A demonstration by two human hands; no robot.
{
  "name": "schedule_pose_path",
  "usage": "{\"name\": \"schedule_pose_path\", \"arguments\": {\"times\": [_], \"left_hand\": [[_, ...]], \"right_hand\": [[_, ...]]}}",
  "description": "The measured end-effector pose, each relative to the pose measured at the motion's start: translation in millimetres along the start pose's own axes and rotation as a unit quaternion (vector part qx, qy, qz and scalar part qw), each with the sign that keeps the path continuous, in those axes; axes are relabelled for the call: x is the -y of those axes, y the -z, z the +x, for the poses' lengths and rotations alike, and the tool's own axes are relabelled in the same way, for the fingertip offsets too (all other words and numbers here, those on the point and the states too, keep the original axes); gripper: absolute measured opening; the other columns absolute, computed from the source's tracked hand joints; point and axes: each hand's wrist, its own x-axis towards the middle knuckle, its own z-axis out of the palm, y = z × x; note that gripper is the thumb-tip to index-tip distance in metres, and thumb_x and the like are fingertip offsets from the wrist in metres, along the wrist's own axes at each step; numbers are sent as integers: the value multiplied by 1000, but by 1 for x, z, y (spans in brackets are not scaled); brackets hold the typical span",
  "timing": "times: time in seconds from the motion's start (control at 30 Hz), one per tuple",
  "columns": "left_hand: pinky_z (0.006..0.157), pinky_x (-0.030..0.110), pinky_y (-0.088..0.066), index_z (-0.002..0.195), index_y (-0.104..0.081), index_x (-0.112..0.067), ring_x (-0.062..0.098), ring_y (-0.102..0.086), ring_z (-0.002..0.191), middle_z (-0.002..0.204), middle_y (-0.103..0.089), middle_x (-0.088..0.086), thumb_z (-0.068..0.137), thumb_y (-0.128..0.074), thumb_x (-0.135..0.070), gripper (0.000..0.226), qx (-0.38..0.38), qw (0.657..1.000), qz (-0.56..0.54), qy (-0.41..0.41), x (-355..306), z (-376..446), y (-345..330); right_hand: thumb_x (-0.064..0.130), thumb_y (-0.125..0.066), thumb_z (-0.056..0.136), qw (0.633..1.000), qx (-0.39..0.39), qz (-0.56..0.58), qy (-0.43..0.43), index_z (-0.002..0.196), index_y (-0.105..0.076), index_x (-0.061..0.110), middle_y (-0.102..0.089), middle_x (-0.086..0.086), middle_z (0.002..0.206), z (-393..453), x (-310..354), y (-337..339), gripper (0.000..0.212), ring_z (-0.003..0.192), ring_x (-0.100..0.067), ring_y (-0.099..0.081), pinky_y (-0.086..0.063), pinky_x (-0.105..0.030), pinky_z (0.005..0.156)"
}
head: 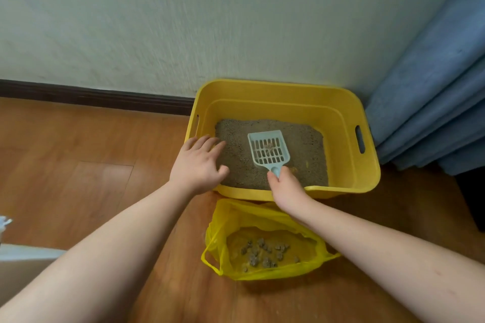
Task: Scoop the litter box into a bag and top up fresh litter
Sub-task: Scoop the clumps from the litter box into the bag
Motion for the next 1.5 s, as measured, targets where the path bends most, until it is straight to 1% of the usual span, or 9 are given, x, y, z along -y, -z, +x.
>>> {"name": "schedule_pose_path", "arguments": {"times": [0.33, 0.5, 0.67, 0.8, 0.93, 1.1, 1.17, 1.43, 1.5], "left_hand": [[119, 41, -13, 149, -34, -27, 17, -24, 145, 154, -37, -2, 83, -22, -56, 73, 3, 1000, 18, -3, -1, 0, -1], [119, 42, -13, 149, -34, -26, 18, -25, 145, 154, -38, -1, 84, -21, -55, 72, 2, 1000, 17, 1, 0, 1, -4], [119, 42, -12, 149, -35, -24, 20, -24, 145, 154, -37, 1, 84, -25, -54, 72, 4, 1000, 11, -3, 0, 0, -2], [119, 42, -12, 150, -32, -23, 20, -23, 146, 155, -36, 2, 84, -25, -54, 73, 9, 1000, 15, -7, 1, -1, -2], [119, 43, -12, 150, -32, -24, 20, -23, 146, 155, -36, 2, 85, -25, -54, 73, 11, 1000, 19, -8, 1, 0, -3], [119, 43, -13, 150, -33, -24, 20, -24, 145, 154, -37, 2, 85, -26, -54, 71, 7, 1000, 21, -7, 1, 1, -5], [119, 43, -13, 150, -33, -24, 20, -24, 145, 154, -37, 2, 86, -27, -54, 71, 6, 1000, 22, -6, 2, 2, -5], [119, 43, -13, 149, -34, -24, 19, -24, 145, 154, -38, 1, 85, -26, -54, 71, -1, 1000, 23, -4, 3, 3, -7], [119, 43, -13, 149, -34, -24, 19, -24, 145, 154, -37, 1, 86, -27, -54, 71, -2, 1000, 24, -5, 2, 3, -7]], "right_hand": [[31, -37, 102, 998, 29, -38, 52, 97, -43, 13, -44, -1, 76, -41, -23, 28, 20, 57, -12, -37, -30, -24, 48], [33, -39, 101, 988, 64, -90, 111, 87, -39, 27, -49, 0, 76, -66, -47, 32, 15, 58, -11, -41, -32, -24, 49], [32, -41, 100, 962, 86, -209, 151, 92, -37, 18, -49, 1, 72, -84, -72, 41, 17, 63, -20, -49, -34, -37, 56], [35, -38, 100, 926, 92, -321, 178, 109, -40, 15, -61, -6, 93, -89, -85, 40, 22, 83, -29, -60, -46, -44, 67], [34, -36, 101, 848, 74, -465, 243, 114, -45, 16, -63, -2, 101, -91, -100, 40, 24, 93, -27, -61, -42, -39, 73], [5, -40, 83, 713, -13, -583, 388, 103, -66, 14, -61, -5, 74, -95, -110, 49, 34, 65, -26, -58, -45, -35, 58], [4, -36, 79, 683, -48, -598, 417, 99, -69, 13, -59, -7, 70, -97, -113, 48, 40, 60, -27, -56, -44, -34, 57], [5, -37, 78, 694, -87, -569, 432, 95, -71, 14, -60, -5, 69, -94, -96, 52, 39, 60, -26, -58, -42, -32, 56], [4, -49, 78, 688, -79, -565, 447, 95, -70, 14, -59, -5, 68, -92, -89, 55, 29, 59, -25, -57, -41, -33, 55]]}}
